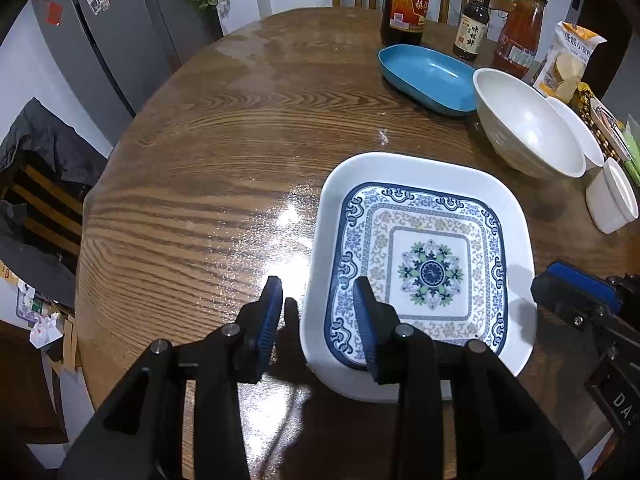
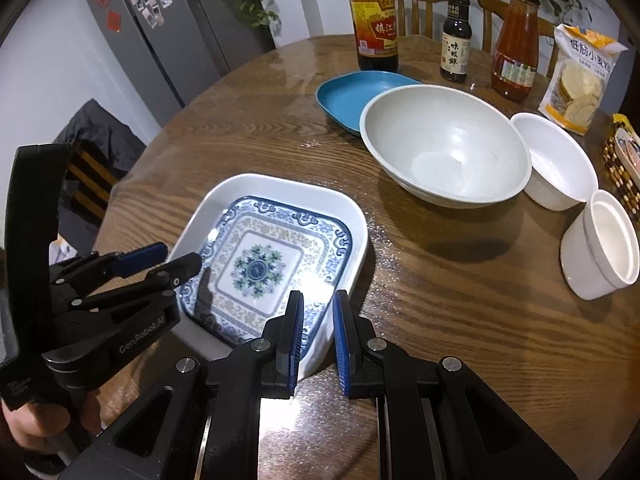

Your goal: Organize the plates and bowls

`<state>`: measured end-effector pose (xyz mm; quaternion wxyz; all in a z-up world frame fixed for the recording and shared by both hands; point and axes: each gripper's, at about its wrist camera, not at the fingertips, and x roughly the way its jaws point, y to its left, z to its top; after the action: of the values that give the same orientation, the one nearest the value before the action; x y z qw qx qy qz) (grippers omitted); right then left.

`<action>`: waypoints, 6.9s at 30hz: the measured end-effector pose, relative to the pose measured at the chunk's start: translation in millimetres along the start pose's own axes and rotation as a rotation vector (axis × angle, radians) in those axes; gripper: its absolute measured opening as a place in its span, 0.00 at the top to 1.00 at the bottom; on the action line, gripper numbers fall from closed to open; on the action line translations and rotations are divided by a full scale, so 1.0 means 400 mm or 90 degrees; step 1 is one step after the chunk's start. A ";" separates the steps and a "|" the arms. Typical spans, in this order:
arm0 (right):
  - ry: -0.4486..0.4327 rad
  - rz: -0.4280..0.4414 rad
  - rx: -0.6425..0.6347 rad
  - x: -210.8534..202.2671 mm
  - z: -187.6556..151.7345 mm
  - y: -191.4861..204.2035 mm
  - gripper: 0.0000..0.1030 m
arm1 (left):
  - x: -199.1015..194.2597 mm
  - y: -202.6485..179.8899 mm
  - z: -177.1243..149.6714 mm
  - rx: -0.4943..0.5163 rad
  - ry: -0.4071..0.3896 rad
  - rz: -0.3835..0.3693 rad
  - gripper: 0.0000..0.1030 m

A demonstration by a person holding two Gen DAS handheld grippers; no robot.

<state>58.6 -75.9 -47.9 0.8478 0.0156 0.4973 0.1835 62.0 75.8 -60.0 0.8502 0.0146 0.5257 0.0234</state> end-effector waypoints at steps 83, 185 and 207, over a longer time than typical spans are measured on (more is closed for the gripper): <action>-0.127 -0.042 0.091 -0.110 0.322 -0.233 0.41 | 0.241 -0.134 0.443 0.019 0.045 -0.035 0.85; 0.042 0.066 0.099 0.078 0.054 -0.066 0.92 | 0.023 -0.042 0.097 0.164 0.009 0.015 0.86; 0.048 0.046 0.100 0.091 0.045 -0.054 0.92 | 0.036 -0.066 0.089 0.208 0.005 0.035 0.82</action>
<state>96.4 -81.5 -73.9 0.8176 0.0932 0.5406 0.1750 100.9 50.3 -58.4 0.8333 0.1672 0.5255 -0.0390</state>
